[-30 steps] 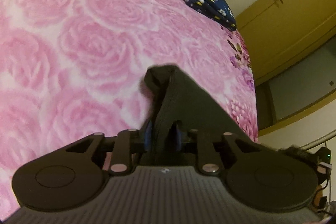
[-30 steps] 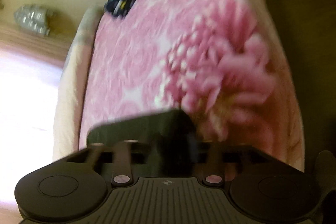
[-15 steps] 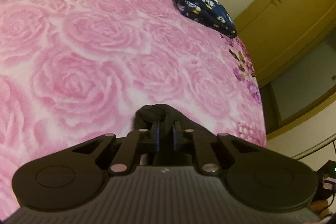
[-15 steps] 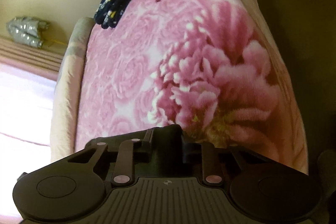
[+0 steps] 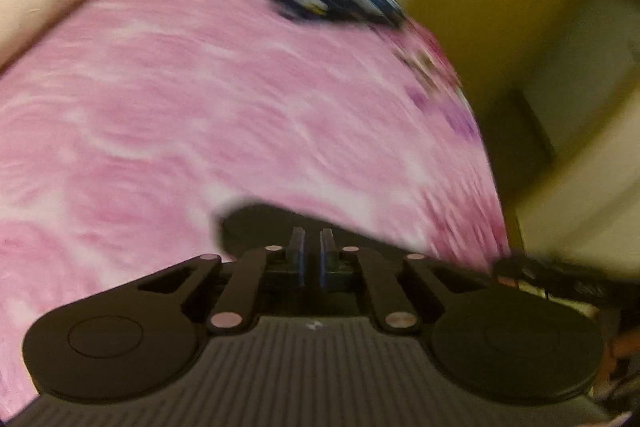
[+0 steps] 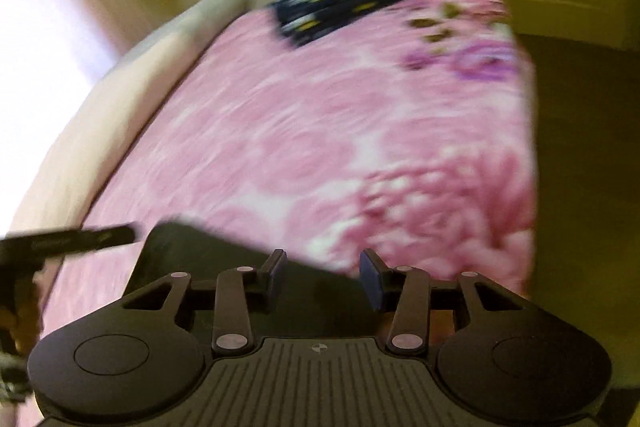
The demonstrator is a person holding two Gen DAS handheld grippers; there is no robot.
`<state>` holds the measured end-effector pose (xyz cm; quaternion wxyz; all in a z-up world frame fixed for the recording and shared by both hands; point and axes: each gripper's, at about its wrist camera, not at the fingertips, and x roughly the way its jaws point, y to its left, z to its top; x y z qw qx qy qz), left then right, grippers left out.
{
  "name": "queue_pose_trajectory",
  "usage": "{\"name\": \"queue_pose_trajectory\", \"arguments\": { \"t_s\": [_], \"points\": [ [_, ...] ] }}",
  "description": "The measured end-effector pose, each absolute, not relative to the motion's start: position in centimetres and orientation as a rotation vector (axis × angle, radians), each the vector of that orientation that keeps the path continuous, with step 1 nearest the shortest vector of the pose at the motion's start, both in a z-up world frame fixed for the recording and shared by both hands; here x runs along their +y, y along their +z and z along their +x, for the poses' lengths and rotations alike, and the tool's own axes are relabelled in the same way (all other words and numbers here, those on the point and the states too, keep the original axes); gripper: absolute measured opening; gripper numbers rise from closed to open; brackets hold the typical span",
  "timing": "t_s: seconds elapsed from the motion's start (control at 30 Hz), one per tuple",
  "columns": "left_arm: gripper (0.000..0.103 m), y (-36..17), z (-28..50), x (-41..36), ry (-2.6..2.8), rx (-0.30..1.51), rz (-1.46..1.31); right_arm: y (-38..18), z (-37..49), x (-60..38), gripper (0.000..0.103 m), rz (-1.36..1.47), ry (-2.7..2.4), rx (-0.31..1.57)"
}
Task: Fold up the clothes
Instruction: 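Fold the lifted pants edge over onto the stack with both tools, then lay the folded dark green pants down and open both tools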
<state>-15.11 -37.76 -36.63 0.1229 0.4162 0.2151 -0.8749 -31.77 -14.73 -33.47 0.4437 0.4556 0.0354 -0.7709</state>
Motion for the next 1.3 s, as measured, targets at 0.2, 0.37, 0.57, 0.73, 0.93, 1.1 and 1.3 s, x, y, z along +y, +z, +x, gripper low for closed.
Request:
{"name": "queue_pose_trajectory", "arguments": {
  "t_s": [0.2,0.37,0.57,0.73,0.93,1.1,1.3],
  "points": [
    [0.004,-39.2,-10.8,-35.9,-2.458,0.647,1.297,-35.8,-24.5,-16.4,0.045,1.042,-1.812,0.486],
    [0.003,-37.5,-5.3,-34.5,-2.336,0.692,1.305,-34.7,-19.7,-13.6,0.045,1.03,-1.741,0.616],
    [0.002,-34.8,-6.4,-33.1,-2.373,0.699,1.173,-32.2,-21.2,-15.6,0.045,1.022,-1.792,0.518],
    [0.005,-39.0,-7.7,-31.7,-2.318,0.666,1.251,-35.3,-21.1,-18.2,0.04,0.963,-1.771,0.662],
    [0.004,-37.5,-3.2,-30.7,-2.215,0.725,1.157,-35.4,-17.4,-15.5,0.034,0.867,-1.695,0.788],
    [0.004,-35.9,-1.1,-29.0,-2.184,0.724,1.143,-34.0,-16.5,-13.7,0.035,0.95,-1.653,0.734],
    [0.003,-36.8,0.3,-27.3,-2.137,0.719,1.113,-34.2,-14.6,-12.2,0.034,1.092,-1.557,0.582]
  ]
}}
